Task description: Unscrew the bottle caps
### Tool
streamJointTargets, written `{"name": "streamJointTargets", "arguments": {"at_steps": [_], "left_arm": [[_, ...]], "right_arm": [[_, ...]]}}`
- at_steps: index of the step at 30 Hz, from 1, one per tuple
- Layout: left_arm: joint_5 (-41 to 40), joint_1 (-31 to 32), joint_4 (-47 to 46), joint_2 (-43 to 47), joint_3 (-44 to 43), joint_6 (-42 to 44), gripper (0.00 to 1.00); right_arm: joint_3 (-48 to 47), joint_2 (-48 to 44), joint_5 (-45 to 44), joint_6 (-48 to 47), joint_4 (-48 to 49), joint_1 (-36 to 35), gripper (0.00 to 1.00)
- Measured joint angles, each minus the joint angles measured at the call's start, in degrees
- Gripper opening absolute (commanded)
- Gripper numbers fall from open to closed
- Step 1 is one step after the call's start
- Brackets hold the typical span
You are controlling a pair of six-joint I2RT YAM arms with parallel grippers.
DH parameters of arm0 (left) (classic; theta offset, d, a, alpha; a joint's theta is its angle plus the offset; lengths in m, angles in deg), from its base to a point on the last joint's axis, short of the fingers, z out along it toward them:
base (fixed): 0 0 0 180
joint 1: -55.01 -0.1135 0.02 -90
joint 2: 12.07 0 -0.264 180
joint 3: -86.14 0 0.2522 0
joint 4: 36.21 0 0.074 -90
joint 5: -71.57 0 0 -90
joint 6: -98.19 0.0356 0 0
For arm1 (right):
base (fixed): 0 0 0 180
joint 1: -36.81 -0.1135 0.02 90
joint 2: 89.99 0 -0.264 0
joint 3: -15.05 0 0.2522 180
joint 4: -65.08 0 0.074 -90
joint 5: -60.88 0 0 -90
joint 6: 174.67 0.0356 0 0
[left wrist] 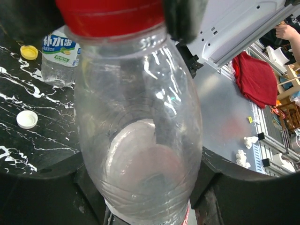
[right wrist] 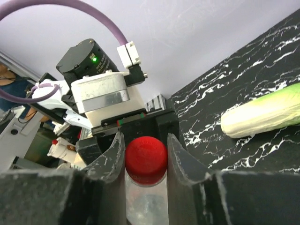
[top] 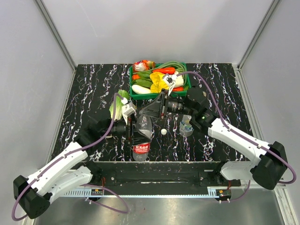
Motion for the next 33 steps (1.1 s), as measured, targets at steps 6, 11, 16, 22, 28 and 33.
{"name": "streamJointTargets", "arguments": {"at_steps": [6, 11, 16, 22, 28, 33], "left_arm": [[-0.76, 0.37, 0.55, 0.26, -0.85, 0.46, 0.9], [-4.55, 0.35, 1.7, 2.38, -0.85, 1.27, 0.99], [-6.43, 0.35, 2.29, 5.53, -0.33, 1.31, 0.99], [-3.02, 0.35, -1.9, 4.44, 2.21, -0.24, 0.99], [1.6, 1.01, -6.21, 0.22, 4.22, -2.14, 0.93], [3.21, 2.05, -8.07, -0.98, 4.22, -2.75, 0.6]], "right_arm": [[0.07, 0.17, 1.03, 0.22, 1.73, 0.37, 0.0], [0.59, -1.4, -0.31, -0.28, 0.24, 0.24, 0.0], [2.47, -6.78, -5.55, -1.9, -2.21, 0.11, 0.0], [3.93, -12.59, -11.1, -3.37, -2.71, 0.11, 0.0], [5.18, -14.16, -14.23, -3.52, -2.69, 0.11, 0.0], [6.21, -14.51, -15.76, -3.52, -2.73, 0.11, 0.0]]}}
